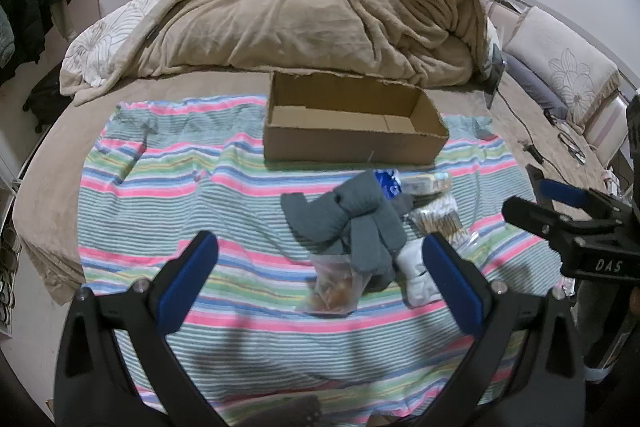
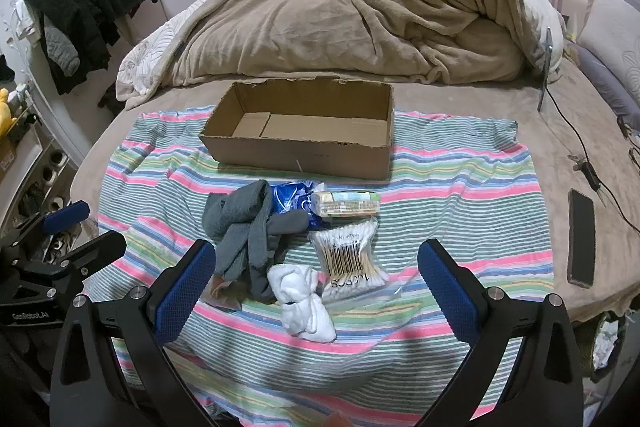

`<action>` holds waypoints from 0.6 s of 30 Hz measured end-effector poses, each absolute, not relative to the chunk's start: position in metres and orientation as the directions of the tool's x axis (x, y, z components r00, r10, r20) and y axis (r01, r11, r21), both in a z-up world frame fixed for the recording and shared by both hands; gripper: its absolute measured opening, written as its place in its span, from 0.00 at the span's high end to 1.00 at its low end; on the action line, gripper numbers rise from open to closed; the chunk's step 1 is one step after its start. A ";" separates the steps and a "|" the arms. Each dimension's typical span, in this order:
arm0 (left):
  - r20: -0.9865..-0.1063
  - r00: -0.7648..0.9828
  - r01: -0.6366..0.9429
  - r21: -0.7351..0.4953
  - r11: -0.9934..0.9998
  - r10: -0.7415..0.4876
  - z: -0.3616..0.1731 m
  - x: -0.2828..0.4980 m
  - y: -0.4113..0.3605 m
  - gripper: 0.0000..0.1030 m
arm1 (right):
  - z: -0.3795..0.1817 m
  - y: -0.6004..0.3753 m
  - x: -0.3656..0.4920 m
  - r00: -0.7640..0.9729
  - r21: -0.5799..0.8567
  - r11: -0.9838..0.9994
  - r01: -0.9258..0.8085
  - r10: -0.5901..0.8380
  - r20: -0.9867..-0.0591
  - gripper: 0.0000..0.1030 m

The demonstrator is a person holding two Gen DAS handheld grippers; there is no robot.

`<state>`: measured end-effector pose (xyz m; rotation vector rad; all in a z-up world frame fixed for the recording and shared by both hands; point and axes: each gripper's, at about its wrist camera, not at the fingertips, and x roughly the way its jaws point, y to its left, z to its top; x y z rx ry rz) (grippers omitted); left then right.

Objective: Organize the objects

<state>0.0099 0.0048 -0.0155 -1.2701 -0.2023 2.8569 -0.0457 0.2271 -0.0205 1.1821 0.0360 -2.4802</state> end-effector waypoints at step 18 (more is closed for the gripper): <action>-0.734 -0.675 0.047 -0.138 -0.989 0.070 -0.014 0.015 -0.002 0.01 | -0.019 0.226 -0.043 -0.570 0.141 -0.923 0.358 -0.336 -0.750 0.00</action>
